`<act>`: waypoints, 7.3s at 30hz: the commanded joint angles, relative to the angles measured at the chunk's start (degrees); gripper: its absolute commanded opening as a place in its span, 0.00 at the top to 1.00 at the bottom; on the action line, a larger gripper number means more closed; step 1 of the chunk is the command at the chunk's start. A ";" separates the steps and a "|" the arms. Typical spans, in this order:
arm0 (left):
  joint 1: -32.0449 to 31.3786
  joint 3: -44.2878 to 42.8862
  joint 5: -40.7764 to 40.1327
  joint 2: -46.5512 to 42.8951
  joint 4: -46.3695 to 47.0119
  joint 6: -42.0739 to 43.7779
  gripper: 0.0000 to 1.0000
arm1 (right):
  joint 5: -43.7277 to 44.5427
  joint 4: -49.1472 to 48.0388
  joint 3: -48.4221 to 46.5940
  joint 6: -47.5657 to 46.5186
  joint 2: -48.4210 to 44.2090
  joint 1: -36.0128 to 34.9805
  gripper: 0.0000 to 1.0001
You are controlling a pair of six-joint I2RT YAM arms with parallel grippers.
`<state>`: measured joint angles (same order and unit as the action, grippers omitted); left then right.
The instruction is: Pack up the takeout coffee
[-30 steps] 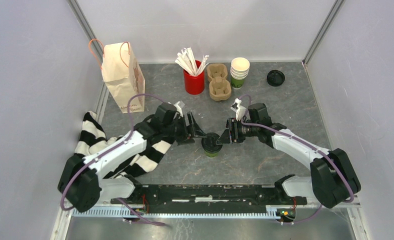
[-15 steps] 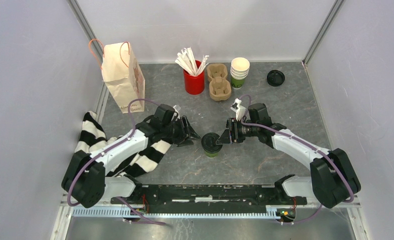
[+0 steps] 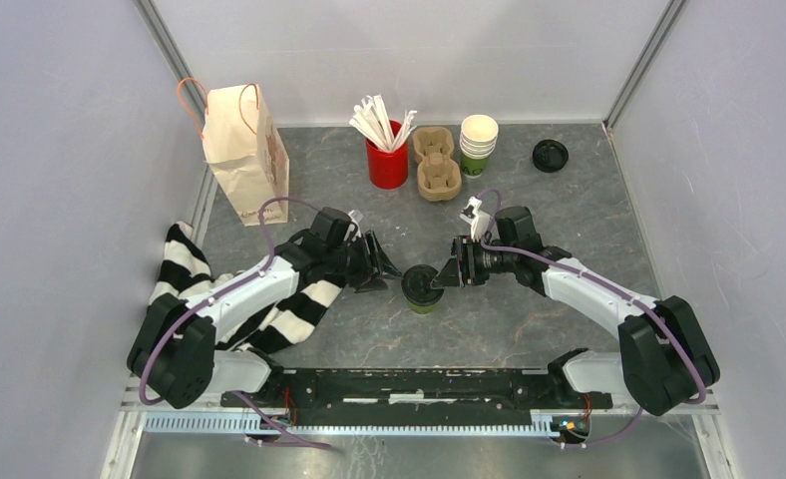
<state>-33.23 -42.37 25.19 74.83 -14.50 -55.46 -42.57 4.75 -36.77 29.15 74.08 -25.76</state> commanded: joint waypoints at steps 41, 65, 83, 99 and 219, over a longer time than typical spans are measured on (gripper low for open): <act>-4.30 -15.80 -13.33 -3.59 -18.53 9.50 0.23 | 7.55 22.13 -15.05 -13.23 -1.32 -0.24 0.02; -4.30 -13.99 -21.93 -20.20 -26.26 5.44 0.07 | 44.40 38.11 -36.70 -20.53 13.29 -24.77 0.02; -4.30 -15.29 -21.20 -17.49 -26.46 7.69 0.07 | 47.56 38.90 -36.12 -20.24 14.61 -27.07 0.02; -4.32 -14.94 -20.62 -17.93 -26.32 7.39 0.07 | 47.36 37.14 -33.66 -15.96 9.69 -25.57 0.02; 0.88 -48.37 -19.90 3.88 -28.09 35.31 0.06 | 28.45 7.21 -30.52 4.93 12.76 11.08 0.06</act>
<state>-32.60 -89.49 7.03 79.92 -44.40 -21.91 -9.37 30.09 -71.72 19.40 86.72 -15.07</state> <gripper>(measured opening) 0.938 0.938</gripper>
